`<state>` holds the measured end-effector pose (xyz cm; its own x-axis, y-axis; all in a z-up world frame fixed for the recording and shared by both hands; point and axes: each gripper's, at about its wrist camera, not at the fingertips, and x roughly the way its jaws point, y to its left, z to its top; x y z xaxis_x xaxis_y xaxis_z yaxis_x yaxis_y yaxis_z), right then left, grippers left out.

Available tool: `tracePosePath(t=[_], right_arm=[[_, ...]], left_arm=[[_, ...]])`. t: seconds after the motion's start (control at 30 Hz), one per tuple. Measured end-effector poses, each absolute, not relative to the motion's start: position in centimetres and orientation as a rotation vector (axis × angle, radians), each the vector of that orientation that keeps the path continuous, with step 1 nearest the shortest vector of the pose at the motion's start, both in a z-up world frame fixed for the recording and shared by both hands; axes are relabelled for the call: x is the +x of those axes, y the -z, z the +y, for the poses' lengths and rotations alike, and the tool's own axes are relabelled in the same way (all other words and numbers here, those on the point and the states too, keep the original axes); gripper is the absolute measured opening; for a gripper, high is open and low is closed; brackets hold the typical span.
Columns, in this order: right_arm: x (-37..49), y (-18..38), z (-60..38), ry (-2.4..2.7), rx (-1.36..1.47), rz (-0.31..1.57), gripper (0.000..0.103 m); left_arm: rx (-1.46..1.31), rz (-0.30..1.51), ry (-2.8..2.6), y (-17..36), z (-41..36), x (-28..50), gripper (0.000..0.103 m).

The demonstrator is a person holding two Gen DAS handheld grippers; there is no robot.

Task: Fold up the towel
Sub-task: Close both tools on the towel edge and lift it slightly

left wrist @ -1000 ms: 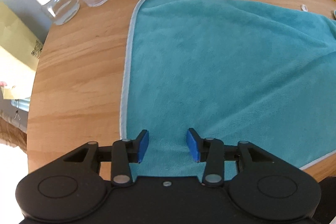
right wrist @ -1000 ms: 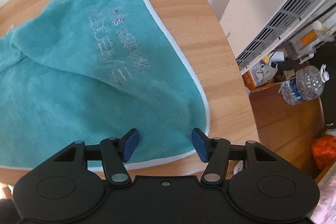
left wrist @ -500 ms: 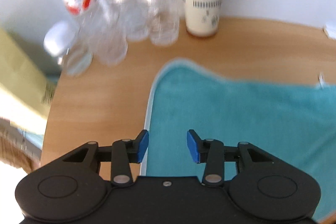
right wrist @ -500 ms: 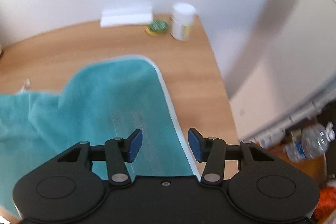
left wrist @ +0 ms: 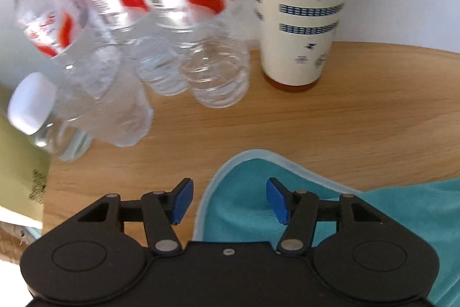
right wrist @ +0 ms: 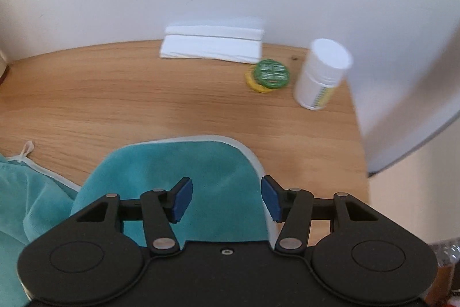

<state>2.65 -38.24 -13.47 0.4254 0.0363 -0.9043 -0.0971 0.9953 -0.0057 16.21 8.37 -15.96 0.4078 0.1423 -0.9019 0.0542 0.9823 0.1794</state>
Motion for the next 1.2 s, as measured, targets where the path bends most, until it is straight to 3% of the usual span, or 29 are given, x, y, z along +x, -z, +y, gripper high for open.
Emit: tracePosePath(t=[0.07,0.17,0.23,0.27,0.37,0.4,0.47,0.6,0.9,1.07,1.2], right_arm=[[3.2,14.0,-37.8,-0.106,-0.094,1.143,0.058],[3.6,14.1,-37.7,-0.117,-0.096,1.161,0.055],[3.7,13.9,-37.9,-0.112,-0.075,1.169,0.045],[3.6,13.8,-38.0,-0.108,-0.072,1.165,0.043],[3.6,13.6,-38.7,-0.076,-0.057,1.161,0.020],[3.7,13.7,-38.8,-0.041,-0.070,1.159,0.004],[4.1,13.9,-39.2,0.062,-0.107,1.158,0.005],[3.6,13.9,-40.8,0.156,-0.058,1.162,0.005],[2.8,11.2,-39.9,0.176,-0.032,0.983,0.005],[1.9,10.3,-38.8,0.201,-0.023,0.822,0.005],[2.6,12.7,-39.2,0.278,-0.027,0.934,0.006]], left_arm=[[0.193,1.164,-0.046,16.1,8.2,16.4,0.049],[0.221,1.158,-0.040,16.0,7.8,16.5,0.046],[0.242,1.151,-0.043,16.1,7.5,16.4,0.041],[0.259,1.145,-0.039,16.1,7.2,16.3,0.034],[0.319,1.123,-0.029,16.2,6.2,16.0,0.016],[0.342,1.121,-0.034,16.4,5.9,15.9,0.015],[0.414,1.108,-0.071,16.7,5.2,15.7,0.007],[0.463,1.097,-0.154,17.3,5.4,15.8,0.003],[0.455,1.088,-0.256,17.2,6.8,16.6,0.003],[0.377,0.827,-0.326,13.9,6.1,15.5,0.003],[0.404,0.893,-0.355,15.5,6.2,16.4,0.003]])
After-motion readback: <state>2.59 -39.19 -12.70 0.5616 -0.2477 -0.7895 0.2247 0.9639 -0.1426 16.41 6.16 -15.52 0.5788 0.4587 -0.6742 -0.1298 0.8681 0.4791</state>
